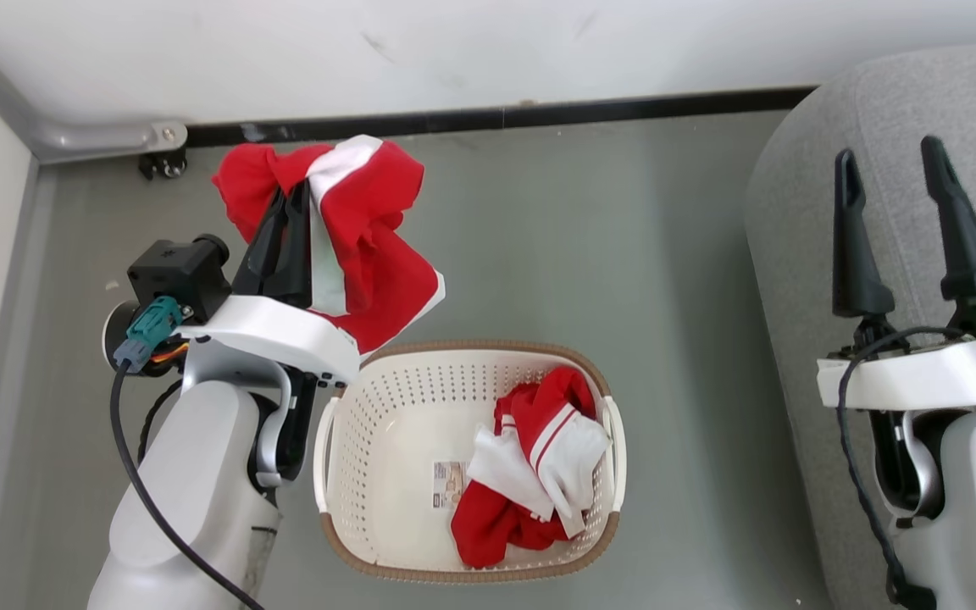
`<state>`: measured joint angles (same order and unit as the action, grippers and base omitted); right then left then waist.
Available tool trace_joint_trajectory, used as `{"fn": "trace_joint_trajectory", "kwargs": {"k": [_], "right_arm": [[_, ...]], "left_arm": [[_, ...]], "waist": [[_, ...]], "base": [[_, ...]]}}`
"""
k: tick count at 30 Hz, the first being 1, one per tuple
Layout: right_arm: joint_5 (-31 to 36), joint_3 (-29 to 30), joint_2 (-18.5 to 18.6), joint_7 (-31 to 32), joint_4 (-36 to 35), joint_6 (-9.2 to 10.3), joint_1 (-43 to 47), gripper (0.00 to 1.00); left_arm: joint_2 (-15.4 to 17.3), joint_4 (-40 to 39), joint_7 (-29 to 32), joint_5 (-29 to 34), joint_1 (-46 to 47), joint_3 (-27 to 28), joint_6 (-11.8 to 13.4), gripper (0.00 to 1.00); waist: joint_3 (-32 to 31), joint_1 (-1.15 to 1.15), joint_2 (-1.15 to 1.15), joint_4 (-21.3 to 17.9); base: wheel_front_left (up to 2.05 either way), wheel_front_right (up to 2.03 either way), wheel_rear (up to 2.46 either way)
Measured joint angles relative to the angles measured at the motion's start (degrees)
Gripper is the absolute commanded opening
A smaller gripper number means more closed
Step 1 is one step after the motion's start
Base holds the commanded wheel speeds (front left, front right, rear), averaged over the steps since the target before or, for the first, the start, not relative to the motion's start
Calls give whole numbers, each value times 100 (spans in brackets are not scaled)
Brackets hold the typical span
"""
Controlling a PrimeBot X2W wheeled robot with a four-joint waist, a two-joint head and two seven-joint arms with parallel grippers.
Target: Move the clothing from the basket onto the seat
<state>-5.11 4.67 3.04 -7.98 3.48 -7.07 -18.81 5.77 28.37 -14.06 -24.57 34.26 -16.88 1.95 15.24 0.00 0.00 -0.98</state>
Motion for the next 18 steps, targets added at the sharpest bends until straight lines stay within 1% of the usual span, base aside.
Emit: {"fn": "trace_joint_trajectory", "kwargs": {"k": [18], "right_arm": [[-51,-320,-5,264,43,0,492,100]], "left_arm": [[166,-851,557,-36,-522,-170,1,0]], "waist": [[-606,0,0,4]], "base": [[0,0,0]]}}
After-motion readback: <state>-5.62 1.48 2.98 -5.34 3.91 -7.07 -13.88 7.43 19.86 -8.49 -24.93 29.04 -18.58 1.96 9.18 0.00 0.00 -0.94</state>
